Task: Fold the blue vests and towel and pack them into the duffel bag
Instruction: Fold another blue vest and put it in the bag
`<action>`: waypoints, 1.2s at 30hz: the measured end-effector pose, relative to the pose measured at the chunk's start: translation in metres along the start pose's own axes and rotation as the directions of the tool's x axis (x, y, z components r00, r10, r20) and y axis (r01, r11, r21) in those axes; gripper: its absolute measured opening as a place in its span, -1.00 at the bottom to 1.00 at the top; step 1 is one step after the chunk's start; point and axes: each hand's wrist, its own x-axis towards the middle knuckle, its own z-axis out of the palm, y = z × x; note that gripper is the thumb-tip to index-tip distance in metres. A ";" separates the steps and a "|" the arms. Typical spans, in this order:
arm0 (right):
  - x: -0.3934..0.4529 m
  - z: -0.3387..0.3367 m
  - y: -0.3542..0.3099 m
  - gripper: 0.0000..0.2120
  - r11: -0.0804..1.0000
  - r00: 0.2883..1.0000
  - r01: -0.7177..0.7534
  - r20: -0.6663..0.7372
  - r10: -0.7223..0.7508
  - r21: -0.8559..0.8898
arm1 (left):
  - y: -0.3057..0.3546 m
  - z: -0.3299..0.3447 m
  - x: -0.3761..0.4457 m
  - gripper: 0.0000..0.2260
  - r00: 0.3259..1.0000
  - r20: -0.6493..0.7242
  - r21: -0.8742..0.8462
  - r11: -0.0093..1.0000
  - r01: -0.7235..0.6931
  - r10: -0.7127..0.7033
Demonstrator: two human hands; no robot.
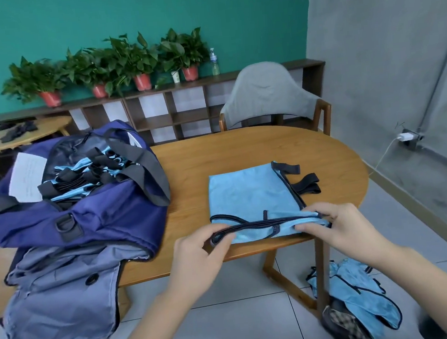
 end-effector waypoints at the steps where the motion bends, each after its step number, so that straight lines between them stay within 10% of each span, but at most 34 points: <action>1: 0.002 -0.003 -0.006 -0.83 0.999 1.000 -0.012 -0.017 0.013 0.049 | 0.005 0.000 0.002 -0.91 1.000 -0.020 -0.051 0.999 0.013 -0.014; 14: 0.088 -0.008 -0.001 -0.88 0.978 0.981 -0.103 -0.142 0.129 0.179 | 0.009 0.013 0.082 -0.85 0.984 -0.134 -0.097 0.990 0.101 -0.114; 23: 0.147 0.014 0.044 -0.70 0.934 0.966 -0.244 0.021 0.259 -0.262 | -0.042 0.036 0.140 -0.80 0.965 -0.009 0.212 0.942 0.259 -0.263; 36: 0.160 0.023 0.045 -0.77 0.883 0.937 -0.309 0.046 0.346 -0.353 | -0.047 0.045 0.140 -0.66 0.959 -0.021 0.524 0.814 0.250 -0.281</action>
